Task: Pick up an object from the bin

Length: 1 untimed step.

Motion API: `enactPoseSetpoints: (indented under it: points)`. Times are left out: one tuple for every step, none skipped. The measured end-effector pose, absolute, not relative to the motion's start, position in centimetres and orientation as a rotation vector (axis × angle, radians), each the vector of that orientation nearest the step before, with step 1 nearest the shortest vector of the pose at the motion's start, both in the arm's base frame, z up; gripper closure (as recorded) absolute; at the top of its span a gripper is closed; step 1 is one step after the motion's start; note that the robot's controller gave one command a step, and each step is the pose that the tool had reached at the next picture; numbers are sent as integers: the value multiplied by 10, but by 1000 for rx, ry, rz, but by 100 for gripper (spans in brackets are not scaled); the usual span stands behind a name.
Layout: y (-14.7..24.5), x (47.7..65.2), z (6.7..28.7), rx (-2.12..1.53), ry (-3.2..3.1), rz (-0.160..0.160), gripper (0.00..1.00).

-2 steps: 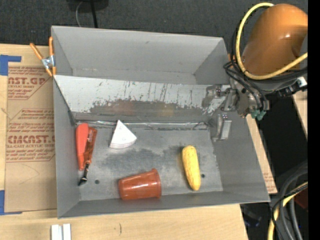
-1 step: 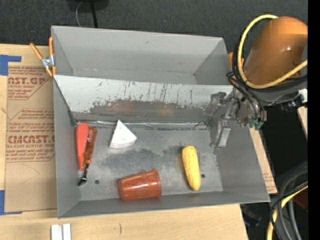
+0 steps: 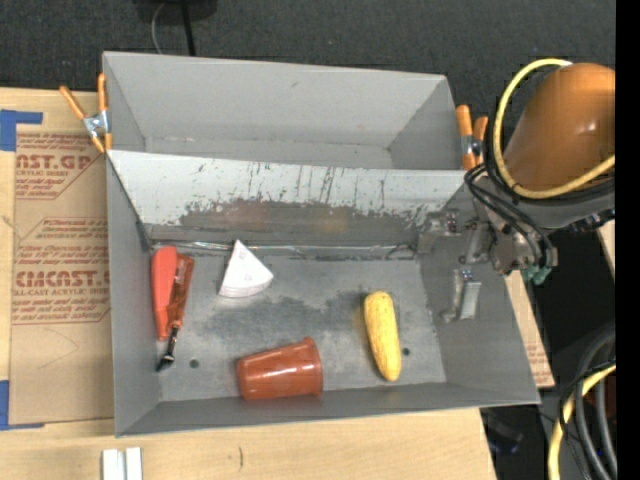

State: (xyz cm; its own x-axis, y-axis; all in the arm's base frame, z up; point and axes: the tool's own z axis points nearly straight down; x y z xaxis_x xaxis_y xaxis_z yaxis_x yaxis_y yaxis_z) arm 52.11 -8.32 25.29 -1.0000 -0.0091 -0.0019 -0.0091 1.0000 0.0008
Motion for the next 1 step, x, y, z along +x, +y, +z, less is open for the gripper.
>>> enactPoseSetpoints:
  points:
    - [-78, 506, 221, -41, 3133, -2, 0]
